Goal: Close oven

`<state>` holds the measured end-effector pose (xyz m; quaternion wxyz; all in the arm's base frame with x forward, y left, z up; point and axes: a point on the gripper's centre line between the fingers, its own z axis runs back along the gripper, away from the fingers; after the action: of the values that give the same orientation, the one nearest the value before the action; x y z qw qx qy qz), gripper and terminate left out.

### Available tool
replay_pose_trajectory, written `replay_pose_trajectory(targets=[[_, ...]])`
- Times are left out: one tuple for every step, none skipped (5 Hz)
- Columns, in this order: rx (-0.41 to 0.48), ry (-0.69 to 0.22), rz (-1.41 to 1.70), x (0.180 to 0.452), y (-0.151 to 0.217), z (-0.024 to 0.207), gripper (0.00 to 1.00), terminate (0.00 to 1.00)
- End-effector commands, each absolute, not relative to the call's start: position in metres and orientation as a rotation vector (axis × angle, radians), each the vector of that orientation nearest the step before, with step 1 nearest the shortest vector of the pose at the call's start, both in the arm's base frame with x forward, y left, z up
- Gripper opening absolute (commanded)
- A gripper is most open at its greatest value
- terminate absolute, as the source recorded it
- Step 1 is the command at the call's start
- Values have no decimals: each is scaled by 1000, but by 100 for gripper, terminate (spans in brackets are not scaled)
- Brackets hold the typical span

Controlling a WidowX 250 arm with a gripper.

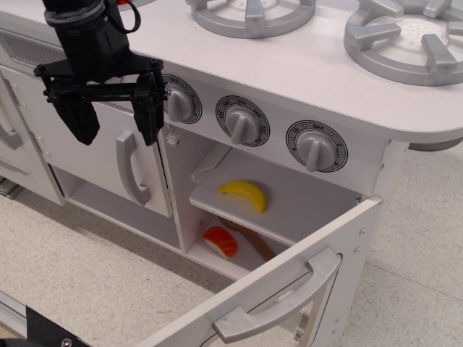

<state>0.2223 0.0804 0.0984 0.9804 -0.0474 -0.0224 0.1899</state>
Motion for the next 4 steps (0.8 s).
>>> replay_pose_trajectory(targets=[[-95,-45,382,222,80,98,100,0],[-95,-42,290,220,58,96,100,0],[-153,29,182,208,33,93,100,0],[-140,25,-16,187,3,76,100,0]])
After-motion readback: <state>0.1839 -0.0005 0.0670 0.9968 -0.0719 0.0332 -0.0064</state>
